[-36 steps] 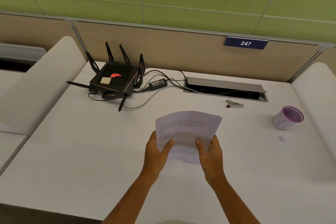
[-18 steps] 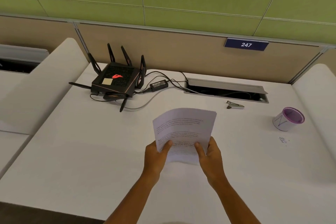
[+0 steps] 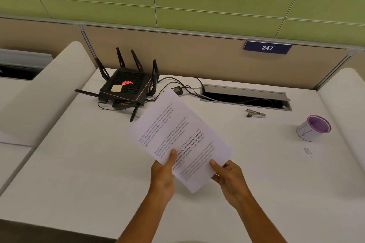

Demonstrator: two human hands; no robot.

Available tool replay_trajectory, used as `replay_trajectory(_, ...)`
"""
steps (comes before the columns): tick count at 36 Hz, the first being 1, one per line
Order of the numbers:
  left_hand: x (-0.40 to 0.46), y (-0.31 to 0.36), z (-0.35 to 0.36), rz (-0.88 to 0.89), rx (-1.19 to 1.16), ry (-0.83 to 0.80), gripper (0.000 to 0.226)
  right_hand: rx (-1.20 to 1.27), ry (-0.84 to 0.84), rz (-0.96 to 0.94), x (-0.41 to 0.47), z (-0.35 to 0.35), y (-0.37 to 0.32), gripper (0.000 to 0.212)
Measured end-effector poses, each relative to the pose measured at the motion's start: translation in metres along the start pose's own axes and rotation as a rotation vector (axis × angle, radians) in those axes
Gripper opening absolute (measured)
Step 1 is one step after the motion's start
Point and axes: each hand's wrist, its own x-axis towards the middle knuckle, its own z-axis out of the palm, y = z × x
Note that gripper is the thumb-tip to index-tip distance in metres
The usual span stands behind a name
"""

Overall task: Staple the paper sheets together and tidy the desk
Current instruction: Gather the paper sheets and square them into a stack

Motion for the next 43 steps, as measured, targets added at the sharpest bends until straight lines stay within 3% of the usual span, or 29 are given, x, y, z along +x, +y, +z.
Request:
replay_trajectory(4,-0.003,-0.007,0.003,-0.013,-0.045,-0.027,0.041,-0.008,0.095,-0.018,0.000,0.011,0.006,0.044)
replay_trajectory(10,0.020,0.017,-0.026,0.044,-0.091,0.030,0.044,-0.249,0.168,-0.051,0.005,-0.008,-0.020,0.030)
replay_trajectory(20,0.047,0.058,-0.040,0.106,0.585,-0.107,0.037,-0.508,0.186,-0.184,0.017,-0.027,-0.055,0.016)
replay_trajectory(27,0.046,0.050,-0.025,0.195,0.496,-0.036,0.025,-0.443,0.267,-0.323,0.011,-0.024,-0.047,0.017)
replay_trajectory(35,0.045,0.010,-0.033,0.128,0.605,-0.034,0.017,-0.453,0.266,-0.140,0.022,-0.036,-0.001,0.028)
replay_trajectory(43,0.046,0.011,-0.032,0.153,0.602,0.003,0.020,-0.417,0.285,-0.164,0.024,-0.033,-0.010,0.025)
